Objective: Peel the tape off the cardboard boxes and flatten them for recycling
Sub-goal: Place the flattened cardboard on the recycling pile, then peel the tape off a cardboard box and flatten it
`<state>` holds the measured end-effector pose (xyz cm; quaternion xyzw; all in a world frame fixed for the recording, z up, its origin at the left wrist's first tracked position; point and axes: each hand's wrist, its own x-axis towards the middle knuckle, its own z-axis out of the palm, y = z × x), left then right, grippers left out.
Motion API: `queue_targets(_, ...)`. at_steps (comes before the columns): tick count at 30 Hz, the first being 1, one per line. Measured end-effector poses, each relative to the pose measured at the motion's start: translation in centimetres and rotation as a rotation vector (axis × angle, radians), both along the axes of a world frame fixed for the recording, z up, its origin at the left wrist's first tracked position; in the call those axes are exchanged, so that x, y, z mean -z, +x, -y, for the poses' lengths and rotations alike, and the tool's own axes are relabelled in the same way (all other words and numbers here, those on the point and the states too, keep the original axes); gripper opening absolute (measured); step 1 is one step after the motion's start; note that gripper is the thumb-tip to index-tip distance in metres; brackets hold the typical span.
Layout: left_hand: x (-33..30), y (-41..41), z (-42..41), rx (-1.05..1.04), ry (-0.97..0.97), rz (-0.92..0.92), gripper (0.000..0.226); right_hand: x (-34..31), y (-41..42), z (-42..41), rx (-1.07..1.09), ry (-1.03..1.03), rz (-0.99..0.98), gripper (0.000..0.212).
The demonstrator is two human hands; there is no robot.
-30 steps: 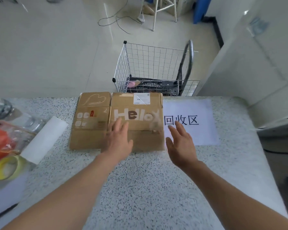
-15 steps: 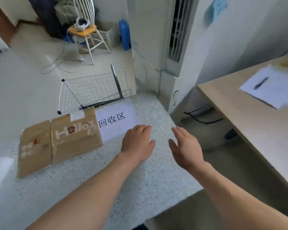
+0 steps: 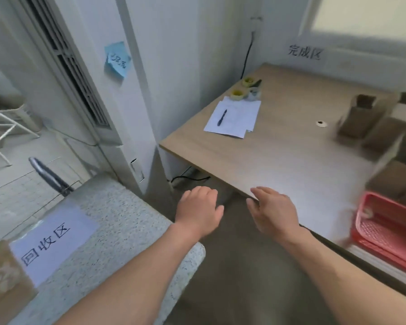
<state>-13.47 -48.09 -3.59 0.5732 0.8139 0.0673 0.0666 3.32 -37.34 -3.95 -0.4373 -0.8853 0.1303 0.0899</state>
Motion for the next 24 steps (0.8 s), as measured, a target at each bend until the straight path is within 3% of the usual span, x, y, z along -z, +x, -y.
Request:
queue_targets(13,-1.7,8.3,-13.4,0.388,0.039,-0.043,0.040,-1.6,12.2,-6.7,0.463,0.029,-0.012,0.035)
queue_targets(24,-1.2,16.9,-31.5,0.516,0.014,-0.051,0.039,0.1,21.0,-23.8,0.635,0.057,-0.103,0.037)
